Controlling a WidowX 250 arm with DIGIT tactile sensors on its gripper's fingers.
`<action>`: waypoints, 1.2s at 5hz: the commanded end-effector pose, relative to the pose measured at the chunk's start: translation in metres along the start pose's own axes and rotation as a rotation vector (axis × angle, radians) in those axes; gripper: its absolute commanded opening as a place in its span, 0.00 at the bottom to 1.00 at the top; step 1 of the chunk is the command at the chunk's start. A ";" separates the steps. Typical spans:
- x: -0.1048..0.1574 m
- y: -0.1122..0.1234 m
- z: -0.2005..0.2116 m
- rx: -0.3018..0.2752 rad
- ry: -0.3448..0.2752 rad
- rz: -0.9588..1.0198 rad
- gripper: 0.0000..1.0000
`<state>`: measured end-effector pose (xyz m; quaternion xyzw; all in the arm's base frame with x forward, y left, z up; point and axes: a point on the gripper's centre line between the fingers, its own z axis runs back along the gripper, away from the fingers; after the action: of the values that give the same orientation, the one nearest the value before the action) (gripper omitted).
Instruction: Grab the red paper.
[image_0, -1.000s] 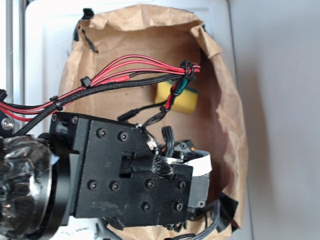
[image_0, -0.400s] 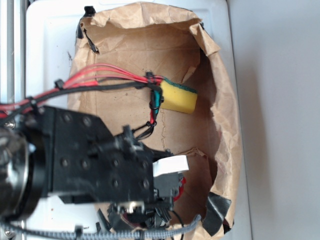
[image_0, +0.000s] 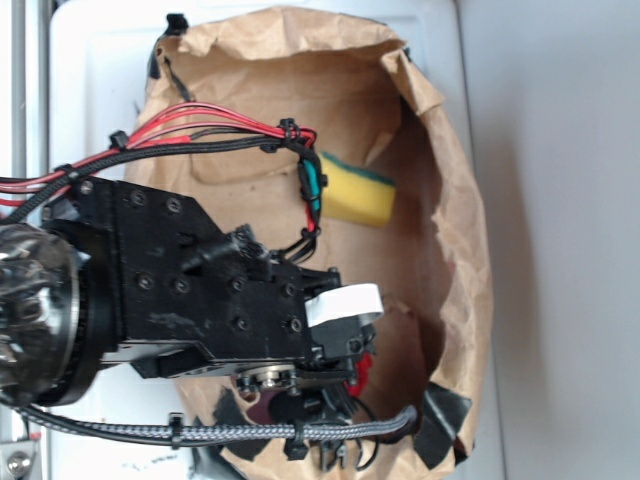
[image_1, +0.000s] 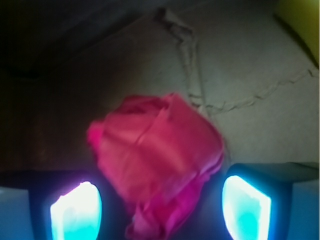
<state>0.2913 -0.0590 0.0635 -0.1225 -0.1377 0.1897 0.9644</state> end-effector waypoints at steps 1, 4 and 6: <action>0.015 -0.010 -0.021 0.059 -0.111 0.004 1.00; 0.025 -0.011 -0.007 0.074 -0.100 0.029 0.00; 0.043 -0.005 0.040 0.072 -0.063 0.035 0.00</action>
<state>0.3080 -0.0493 0.0810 -0.0686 -0.1156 0.2115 0.9681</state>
